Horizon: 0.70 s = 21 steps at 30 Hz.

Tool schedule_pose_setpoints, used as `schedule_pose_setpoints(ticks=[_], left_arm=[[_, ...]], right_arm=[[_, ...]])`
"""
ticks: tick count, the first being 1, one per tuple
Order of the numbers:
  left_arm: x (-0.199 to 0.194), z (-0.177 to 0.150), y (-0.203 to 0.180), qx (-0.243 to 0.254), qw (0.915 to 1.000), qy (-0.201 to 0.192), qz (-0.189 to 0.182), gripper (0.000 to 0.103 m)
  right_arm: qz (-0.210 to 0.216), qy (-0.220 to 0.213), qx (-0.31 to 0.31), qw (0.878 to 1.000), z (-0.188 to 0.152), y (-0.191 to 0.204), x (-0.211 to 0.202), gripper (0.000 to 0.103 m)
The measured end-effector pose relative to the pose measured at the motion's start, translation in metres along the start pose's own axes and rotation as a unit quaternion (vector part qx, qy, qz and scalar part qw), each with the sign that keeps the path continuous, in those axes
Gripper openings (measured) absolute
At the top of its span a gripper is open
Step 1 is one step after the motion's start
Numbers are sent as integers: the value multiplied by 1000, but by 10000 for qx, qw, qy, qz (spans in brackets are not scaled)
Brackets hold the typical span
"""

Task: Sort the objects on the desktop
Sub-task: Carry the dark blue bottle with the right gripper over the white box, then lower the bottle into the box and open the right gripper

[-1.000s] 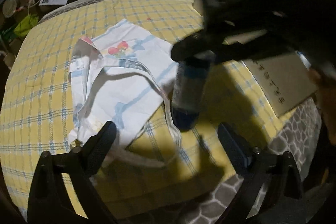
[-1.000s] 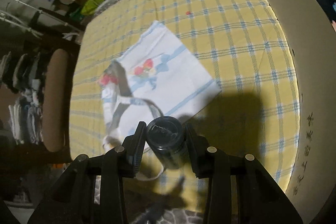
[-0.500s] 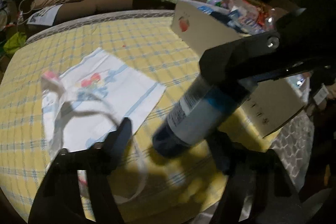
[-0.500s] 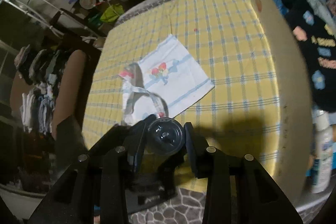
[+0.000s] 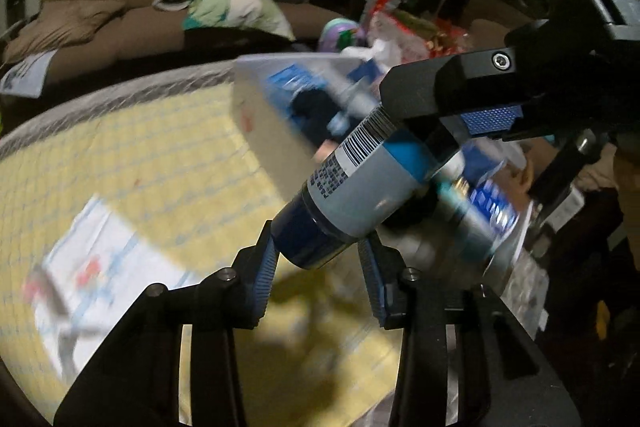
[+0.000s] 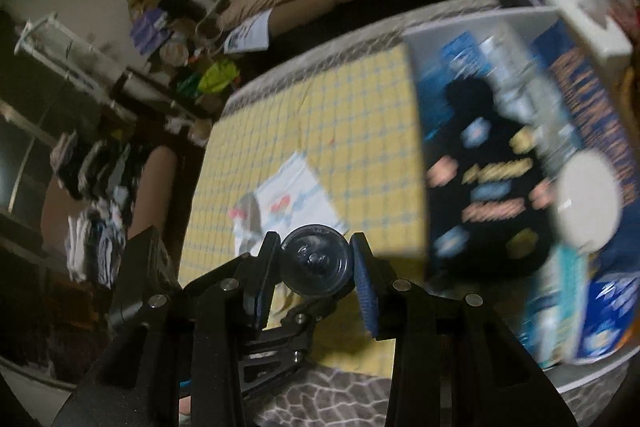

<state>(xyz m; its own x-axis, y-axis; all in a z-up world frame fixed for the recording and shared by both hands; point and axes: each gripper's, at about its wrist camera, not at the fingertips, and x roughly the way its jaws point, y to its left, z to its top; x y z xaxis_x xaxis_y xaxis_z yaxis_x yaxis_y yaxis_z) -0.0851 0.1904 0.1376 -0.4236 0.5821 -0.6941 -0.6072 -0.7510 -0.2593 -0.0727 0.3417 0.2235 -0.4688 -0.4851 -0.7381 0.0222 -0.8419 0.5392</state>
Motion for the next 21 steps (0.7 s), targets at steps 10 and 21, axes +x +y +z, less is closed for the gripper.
schedule_pose_setpoints(ticks=[10,21], left_arm=[[119,133,-59,440,9985,285,-187,34],[258,188,-71,1018,9881,948,659,35]], right_arm=[[-119,-894,615,9940,73,-107,-70,36],[64,-1628,1825,9696,95,-249,-46,36]])
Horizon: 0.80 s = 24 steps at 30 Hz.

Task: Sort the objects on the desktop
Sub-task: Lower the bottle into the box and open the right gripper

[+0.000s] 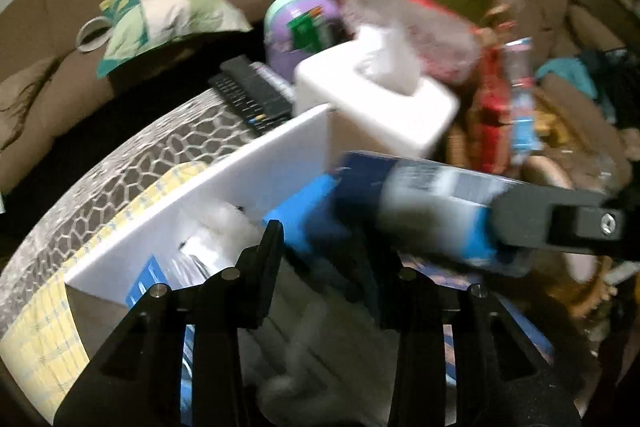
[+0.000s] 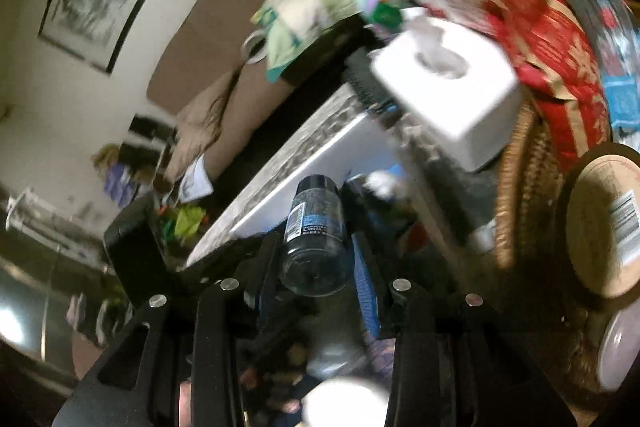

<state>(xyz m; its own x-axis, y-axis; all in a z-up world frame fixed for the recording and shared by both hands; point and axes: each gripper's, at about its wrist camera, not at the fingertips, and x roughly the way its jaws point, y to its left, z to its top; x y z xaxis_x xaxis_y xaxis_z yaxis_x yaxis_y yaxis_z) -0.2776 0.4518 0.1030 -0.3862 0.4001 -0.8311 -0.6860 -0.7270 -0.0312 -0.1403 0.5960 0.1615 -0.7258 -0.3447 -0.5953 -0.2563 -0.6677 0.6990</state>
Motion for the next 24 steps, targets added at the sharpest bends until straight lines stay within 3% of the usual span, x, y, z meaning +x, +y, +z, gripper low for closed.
schedule_pose_setpoints(ticks=[5,9,14,16,18,21,24], left_arm=[[-3,-7,24,-370,9989,-45,-290,35],[-19,-20,30,-449,9985,28,-307,37],[-42,-40,42,-590,9975,11,-400,39],[-48,-47,44,-624,9973,87,-374,49],[-55,-54,44,-647,9968,96,-451,49],[-69,-66,43,-701,9958,48,-591,54],[-84,-80,40,-737,9947,42,-716,56]], right_arm=[[-213,7,-138,9997,-5,-17,18,37],[-905,361,-994,9903,-18,13,49,37],[-1139,815,-1170,9832,-12,26,74,37],[-1240,815,-1199,9816,-13,28,73,37],[-1289,838,-1187,9810,-14,28,68,39],[-1287,728,-1129,9825,-16,29,51,56],[-1313,560,-1108,9835,-18,32,31,57]])
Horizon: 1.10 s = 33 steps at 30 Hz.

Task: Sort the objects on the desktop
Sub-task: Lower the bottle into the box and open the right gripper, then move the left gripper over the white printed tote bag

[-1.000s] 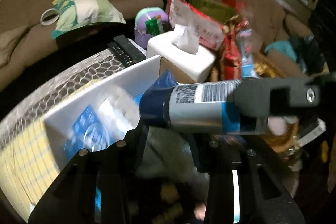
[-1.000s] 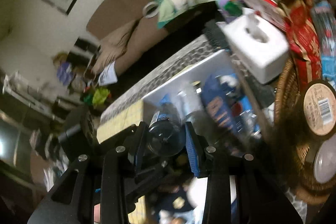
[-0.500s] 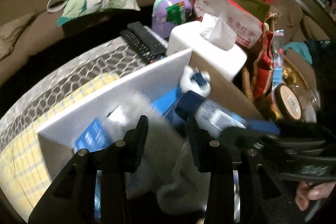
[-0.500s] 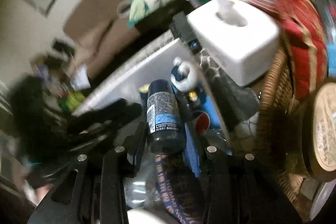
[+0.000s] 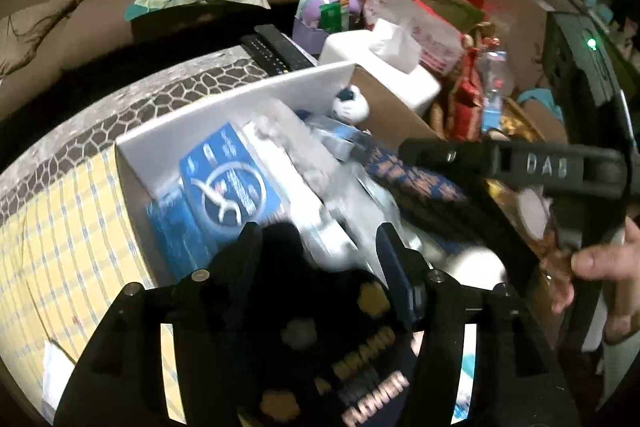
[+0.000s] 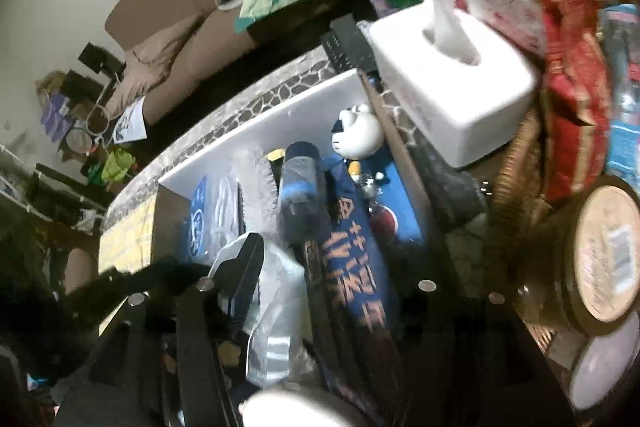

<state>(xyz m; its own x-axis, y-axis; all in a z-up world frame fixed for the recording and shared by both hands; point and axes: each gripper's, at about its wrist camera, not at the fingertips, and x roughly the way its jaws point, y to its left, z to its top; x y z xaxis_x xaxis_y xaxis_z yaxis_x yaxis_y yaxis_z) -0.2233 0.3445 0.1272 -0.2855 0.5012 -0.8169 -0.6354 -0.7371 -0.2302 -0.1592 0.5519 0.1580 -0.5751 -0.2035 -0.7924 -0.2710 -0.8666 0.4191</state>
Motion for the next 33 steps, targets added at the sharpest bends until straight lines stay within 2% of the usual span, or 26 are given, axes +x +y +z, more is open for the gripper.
schedule_pose_setpoints(ticks=[2,5,7,9,11,15,21,25,29,33], left_arm=[[-10,-8,-3,-12,10000,0,-70,61],[-30,-26,-7,-51,9999,0,-124,76],[-41,-36,-9,-92,9999,-7,-138,89],[-53,-49,-10,-184,9997,-25,-187,92],[-66,-63,-12,-272,9994,2,-213,102],[-87,-89,-17,-349,9994,-6,-89,103],[-119,-127,-23,-471,9988,-60,98,103],[-147,-149,-26,-428,9983,-150,366,103],[-169,-167,-22,-507,9971,-215,524,103],[-189,-185,-15,-596,9957,-272,660,103]], right_arm=[[-67,-10,-11,10000,-4,2,-7,57],[-142,-17,-106,9998,-18,8,-25,59],[-154,-49,-173,9997,-26,15,-36,67],[-166,-53,-304,9994,-38,23,-48,73],[-210,-36,-469,9987,-50,33,-58,75],[-307,-54,-848,9959,-79,57,-79,84],[-349,-46,-1051,9938,-123,83,-97,89],[-340,-21,-1140,9929,-149,98,-104,91],[-347,-8,-1231,9918,-169,115,-109,92],[-355,-51,-1390,9896,-190,138,-114,98]])
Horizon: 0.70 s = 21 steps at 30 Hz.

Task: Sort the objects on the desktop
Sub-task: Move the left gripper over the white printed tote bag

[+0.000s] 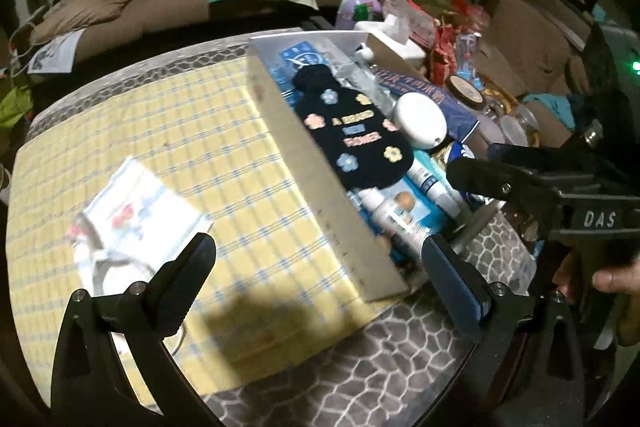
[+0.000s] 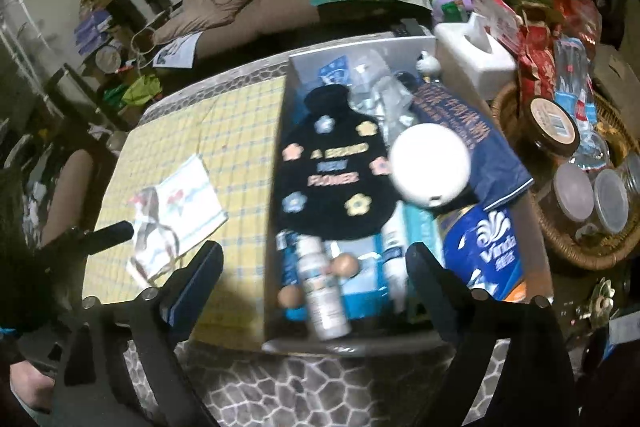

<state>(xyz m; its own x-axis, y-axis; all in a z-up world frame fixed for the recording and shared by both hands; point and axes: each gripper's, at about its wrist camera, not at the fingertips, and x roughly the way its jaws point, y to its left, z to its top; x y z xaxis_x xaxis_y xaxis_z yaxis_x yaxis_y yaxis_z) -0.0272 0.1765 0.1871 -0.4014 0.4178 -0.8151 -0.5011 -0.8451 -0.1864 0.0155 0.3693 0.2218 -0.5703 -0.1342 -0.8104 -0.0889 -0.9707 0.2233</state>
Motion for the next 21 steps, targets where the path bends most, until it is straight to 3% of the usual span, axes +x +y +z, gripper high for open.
schedule_pose_setpoints(ticks=[2,7,11,21], left_arm=[[-13,-9,10,-69,10000,-53,36,103],[-41,-30,45,-280,9993,-173,183,103],[-58,-53,102,-717,9968,-188,311,103],[-44,-115,210,-1571,9847,75,755,103]], right_arm=[[4,-66,-64,10000,-6,13,-4,103],[187,-33,-122,9997,-17,49,-2,103],[265,47,-300,9992,-22,80,7,103],[441,272,-778,9956,-31,161,68,103]])
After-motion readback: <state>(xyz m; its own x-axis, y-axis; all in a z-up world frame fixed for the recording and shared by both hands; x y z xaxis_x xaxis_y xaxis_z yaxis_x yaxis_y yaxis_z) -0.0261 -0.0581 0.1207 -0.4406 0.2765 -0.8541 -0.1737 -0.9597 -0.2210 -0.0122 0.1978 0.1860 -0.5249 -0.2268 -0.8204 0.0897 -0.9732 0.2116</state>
